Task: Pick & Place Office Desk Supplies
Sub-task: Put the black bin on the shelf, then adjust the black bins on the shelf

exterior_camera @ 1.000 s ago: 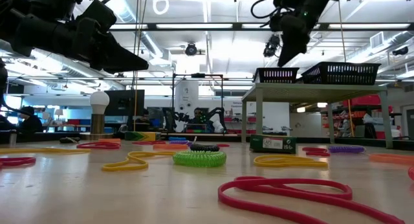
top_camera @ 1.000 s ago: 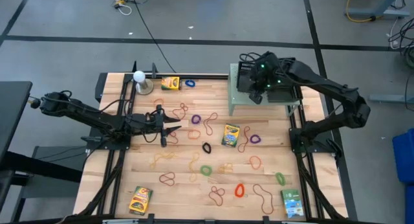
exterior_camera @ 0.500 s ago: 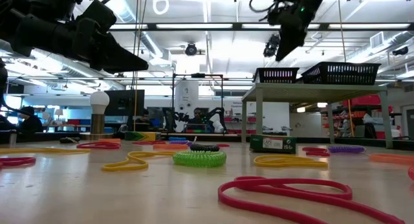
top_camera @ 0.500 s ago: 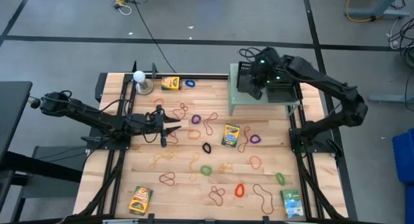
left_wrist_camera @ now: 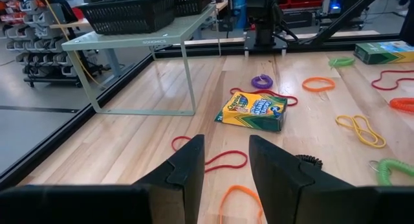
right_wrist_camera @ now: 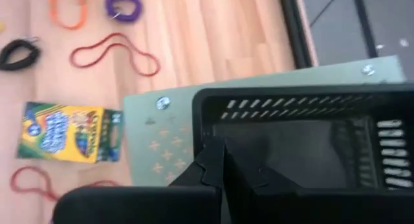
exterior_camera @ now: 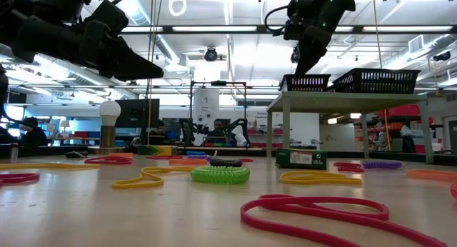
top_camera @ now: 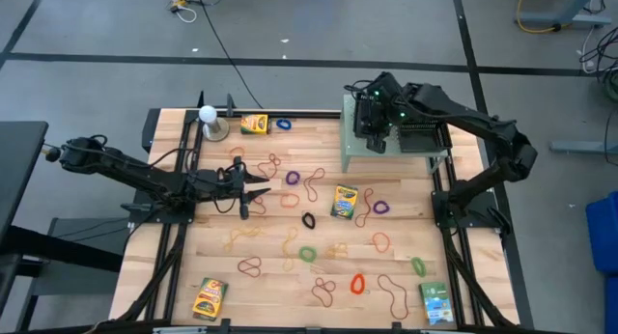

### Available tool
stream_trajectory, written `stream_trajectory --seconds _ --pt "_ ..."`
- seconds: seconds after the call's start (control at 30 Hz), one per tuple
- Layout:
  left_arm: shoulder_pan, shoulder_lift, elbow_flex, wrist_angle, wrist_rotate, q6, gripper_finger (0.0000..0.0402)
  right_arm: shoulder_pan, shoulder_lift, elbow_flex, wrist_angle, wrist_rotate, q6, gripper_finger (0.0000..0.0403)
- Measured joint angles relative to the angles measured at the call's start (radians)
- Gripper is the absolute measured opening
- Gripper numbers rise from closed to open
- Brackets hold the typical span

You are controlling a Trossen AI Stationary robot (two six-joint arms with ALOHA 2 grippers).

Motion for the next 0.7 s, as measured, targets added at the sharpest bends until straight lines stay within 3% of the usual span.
stream_trajectory --seconds 0.27,0.47,0.7 --pt "0.0 0.0 0.0 0.0 0.005 0.0 0.0128 0.0 -0.008 0.006 -0.089 -0.027 0.001 0.0005" --pt "0.0 0.0 0.0 -0.003 0.005 0.0 0.0128 0.0 -0.08 0.006 -0.071 0.028 0.054 0.001" --pt "0.0 0.0 0.0 -0.004 0.005 0.0 0.0128 -0.028 -0.205 0.008 -0.262 0.261 0.239 0.0006"
